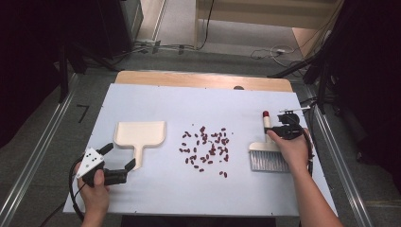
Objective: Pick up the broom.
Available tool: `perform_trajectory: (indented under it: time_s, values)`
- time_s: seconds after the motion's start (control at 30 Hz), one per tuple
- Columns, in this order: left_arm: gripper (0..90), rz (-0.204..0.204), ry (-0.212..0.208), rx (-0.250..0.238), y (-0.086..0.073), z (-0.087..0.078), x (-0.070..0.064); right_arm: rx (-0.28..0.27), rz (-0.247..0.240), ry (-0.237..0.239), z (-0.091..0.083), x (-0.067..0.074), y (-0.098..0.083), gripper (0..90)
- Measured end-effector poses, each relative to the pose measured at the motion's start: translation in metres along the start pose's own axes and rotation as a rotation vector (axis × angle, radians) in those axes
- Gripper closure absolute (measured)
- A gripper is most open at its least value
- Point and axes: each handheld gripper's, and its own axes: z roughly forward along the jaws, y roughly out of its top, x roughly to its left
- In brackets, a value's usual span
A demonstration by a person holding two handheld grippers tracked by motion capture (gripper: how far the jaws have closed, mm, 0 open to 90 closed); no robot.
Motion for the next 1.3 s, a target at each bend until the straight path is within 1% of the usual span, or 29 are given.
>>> perform_trajectory:
  time_s: [0.13,0.2,0.27,0.37,0.4,0.43,0.47,0.5,0.53,0.57,0.67,0.73,0.77,0.83,0.87,0.97,1.07,1.1,1.13,1.17,1.2,1.23,1.27,1.3]
  values:
    - [0.0,0.002,-0.001,-0.002,0.000,0.000,0.000,0.037,0.032,-0.009,0.007,0.000,0.000,53.0]
    - [0.0,0.002,-0.001,-0.001,0.000,0.000,0.000,0.039,0.033,-0.013,0.008,-0.001,0.000,53.1]
    - [0.0,0.001,-0.001,-0.001,0.000,0.000,0.000,0.058,0.039,-0.024,0.012,0.000,0.000,53.3]
    - [0.0,0.001,0.000,-0.001,0.000,0.000,-0.001,0.069,0.034,-0.034,0.015,0.001,-0.001,53.5]
    - [0.0,0.001,0.001,0.000,0.000,0.000,-0.001,0.086,0.020,-0.049,0.019,0.003,-0.002,55.0]
    - [0.0,0.004,0.004,0.004,0.000,0.000,-0.001,0.078,0.016,-0.065,0.020,0.005,-0.003,56.4]
    - [0.0,0.004,0.005,0.005,0.000,0.000,-0.001,0.078,0.016,-0.065,0.020,0.005,-0.003,56.4]
    - [0.0,0.005,0.006,0.005,0.000,0.001,-0.001,0.077,0.019,-0.078,0.020,0.006,-0.003,58.2]
    - [0.0,0.006,0.005,0.006,0.000,0.001,-0.001,0.080,0.004,-0.100,0.021,0.008,-0.003,60.0]
    - [0.0,0.005,0.005,0.006,0.000,0.001,-0.001,0.080,0.004,-0.100,0.021,0.008,-0.003,60.0]
    - [0.0,0.006,0.005,0.006,0.000,0.001,-0.002,0.088,0.033,-0.100,0.021,0.007,-0.002,63.5]
    - [0.0,0.007,0.005,0.007,0.000,0.001,-0.002,0.086,0.033,-0.104,0.021,0.007,-0.001,64.9]
    - [0.0,0.009,0.005,0.008,0.000,0.001,-0.002,0.085,0.043,-0.124,0.021,0.008,-0.002,68.4]
    - [0.0,0.011,0.008,0.010,0.000,0.001,-0.002,0.078,0.039,-0.130,0.021,0.009,-0.002,68.7]
    - [0.0,0.011,0.008,0.010,0.000,0.001,-0.002,0.078,0.048,-0.133,0.021,0.009,-0.002,68.8]
    - [0.0,0.014,0.009,0.011,0.000,0.002,-0.002,0.069,0.061,-0.122,0.021,0.008,-0.003,69.0]
    - [0.0,0.012,0.013,0.009,0.000,0.001,-0.002,0.053,0.068,-0.099,0.020,0.004,-0.005,69.1]
    - [0.0,0.013,0.017,0.005,0.000,0.001,-0.002,0.038,0.077,-0.083,0.019,0.002,-0.007,69.1]
    - [0.0,0.012,0.023,0.001,0.000,0.000,-0.002,0.038,0.077,-0.083,0.019,0.002,-0.007,69.1]
    - [0.0,0.009,0.032,-0.012,0.001,-0.002,-0.003,0.016,0.081,-0.069,0.018,0.001,-0.009,69.1]
    - [0.0,0.009,0.032,-0.012,0.001,-0.002,-0.003,0.006,0.083,-0.051,0.017,-0.001,-0.011,69.1]
    - [0.0,0.010,0.037,-0.014,0.001,-0.003,-0.003,0.006,0.083,-0.051,0.017,-0.001,-0.011,69.1]
    - [0.0,0.010,0.041,-0.014,0.001,-0.003,-0.003,-0.030,0.081,-0.022,0.012,-0.003,-0.015,69.1]
    - [0.0,0.018,0.040,-0.013,0.002,-0.003,-0.003,-0.051,0.084,-0.007,0.009,-0.005,-0.017,69.1]
